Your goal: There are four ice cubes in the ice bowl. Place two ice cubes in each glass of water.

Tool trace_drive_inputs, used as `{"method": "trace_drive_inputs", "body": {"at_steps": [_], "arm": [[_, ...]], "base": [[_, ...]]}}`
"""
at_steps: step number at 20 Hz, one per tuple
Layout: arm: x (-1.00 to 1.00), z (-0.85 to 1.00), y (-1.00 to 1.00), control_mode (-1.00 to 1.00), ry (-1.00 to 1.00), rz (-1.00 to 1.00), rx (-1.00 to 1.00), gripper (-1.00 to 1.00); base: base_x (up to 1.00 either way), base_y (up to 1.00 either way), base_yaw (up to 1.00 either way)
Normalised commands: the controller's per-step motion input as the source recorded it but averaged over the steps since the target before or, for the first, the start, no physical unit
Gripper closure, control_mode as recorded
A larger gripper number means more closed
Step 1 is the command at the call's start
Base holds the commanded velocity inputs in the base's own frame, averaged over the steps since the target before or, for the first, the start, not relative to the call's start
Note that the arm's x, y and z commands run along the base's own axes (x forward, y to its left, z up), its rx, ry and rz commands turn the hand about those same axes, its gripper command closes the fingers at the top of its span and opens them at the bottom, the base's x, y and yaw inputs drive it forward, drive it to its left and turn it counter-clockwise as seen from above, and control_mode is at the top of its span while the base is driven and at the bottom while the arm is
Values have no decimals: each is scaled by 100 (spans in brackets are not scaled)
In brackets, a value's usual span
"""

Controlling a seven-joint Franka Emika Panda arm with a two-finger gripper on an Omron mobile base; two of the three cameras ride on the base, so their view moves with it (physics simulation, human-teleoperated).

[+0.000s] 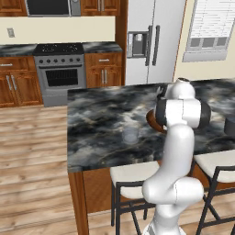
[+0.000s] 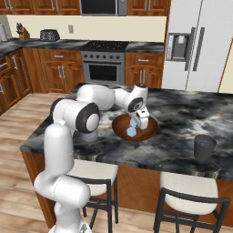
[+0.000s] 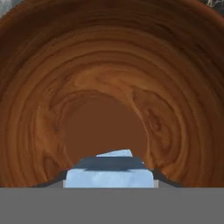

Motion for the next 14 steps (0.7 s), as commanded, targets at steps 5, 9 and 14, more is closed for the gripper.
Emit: {"method": "trace_drive_inputs", "body": {"at_steps": [5, 9, 14], "arm": [[-11, 53, 50, -100, -3, 66, 0, 100], [0, 51, 70, -100, -15, 60, 1, 100], [-20, 34, 75, -100, -26, 48, 0, 100]], "base": [[0, 0, 0], [0, 0, 0], [0, 0, 0]]}}
